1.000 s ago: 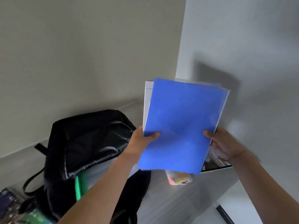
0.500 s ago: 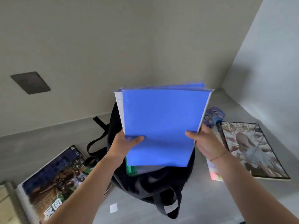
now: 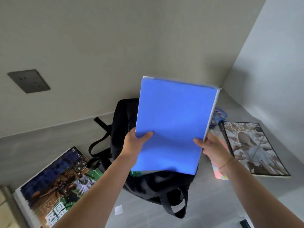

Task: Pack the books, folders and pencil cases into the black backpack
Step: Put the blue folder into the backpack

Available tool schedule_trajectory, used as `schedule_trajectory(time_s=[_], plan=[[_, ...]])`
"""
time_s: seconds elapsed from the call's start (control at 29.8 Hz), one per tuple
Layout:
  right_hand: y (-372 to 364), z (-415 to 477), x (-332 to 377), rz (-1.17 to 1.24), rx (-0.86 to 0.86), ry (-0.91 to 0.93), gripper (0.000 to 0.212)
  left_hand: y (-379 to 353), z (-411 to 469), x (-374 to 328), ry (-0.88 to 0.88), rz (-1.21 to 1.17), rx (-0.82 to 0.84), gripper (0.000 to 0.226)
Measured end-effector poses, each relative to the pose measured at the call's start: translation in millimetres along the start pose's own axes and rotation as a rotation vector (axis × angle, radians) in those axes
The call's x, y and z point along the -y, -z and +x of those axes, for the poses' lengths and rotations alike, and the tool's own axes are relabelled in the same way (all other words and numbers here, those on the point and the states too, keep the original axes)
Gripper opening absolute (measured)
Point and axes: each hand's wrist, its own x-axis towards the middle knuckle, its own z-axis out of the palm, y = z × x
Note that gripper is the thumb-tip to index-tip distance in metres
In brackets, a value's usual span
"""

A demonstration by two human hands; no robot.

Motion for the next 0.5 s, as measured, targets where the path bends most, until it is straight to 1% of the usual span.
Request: schedule_trajectory(time_s=[0.07, 0.1, 0.17, 0.2, 0.23, 0.3, 0.34, 0.37, 0.4, 0.44, 0.47, 0.5], plan=[[5, -1, 13, 0.006, 0.003, 0.013, 0.063, -4, 1, -13, 0.000, 0.003, 0.009, 0.015], [6, -2, 19, 0.025, 0.009, 0.025, 0.057, -6, 1, -20, 0.007, -0.005, 0.019, 0.014], [9, -6, 24, 0.093, 0.028, 0.041, 0.035, -9, 0, -27, 0.050, -0.032, 0.060, 0.012], [9, -10, 23, 0.116, 0.031, 0.032, 0.029, -10, -1, -26, 0.089, -0.028, 0.080, 0.012], [10, -15, 19, 0.124, 0.034, 0.009, 0.028, -10, -4, -22, 0.132, -0.003, 0.097, 0.014], [12, -25, 1, 0.117, 0.004, -0.063, 0.031, -9, -8, -4, 0.190, 0.129, 0.136, 0.022], [15, -30, -10, 0.103, -0.023, -0.109, 0.032, -7, -9, 7, 0.184, 0.256, 0.151, 0.027], [19, -36, -20, 0.092, -0.054, -0.152, 0.031, -3, -10, 17, 0.148, 0.410, 0.149, 0.033], [23, -43, -31, 0.081, -0.081, -0.190, 0.029, 3, -8, 26, 0.074, 0.553, 0.115, 0.037], [26, -51, -39, 0.064, -0.111, -0.231, 0.030, 10, -4, 33, -0.032, 0.689, 0.064, 0.035], [29, -59, -45, 0.037, -0.125, -0.264, 0.044, 19, 1, 39, -0.174, 0.855, 0.009, 0.032], [34, -68, -51, 0.008, -0.110, -0.296, 0.065, 27, 6, 43, -0.325, 1.051, -0.013, 0.033]])
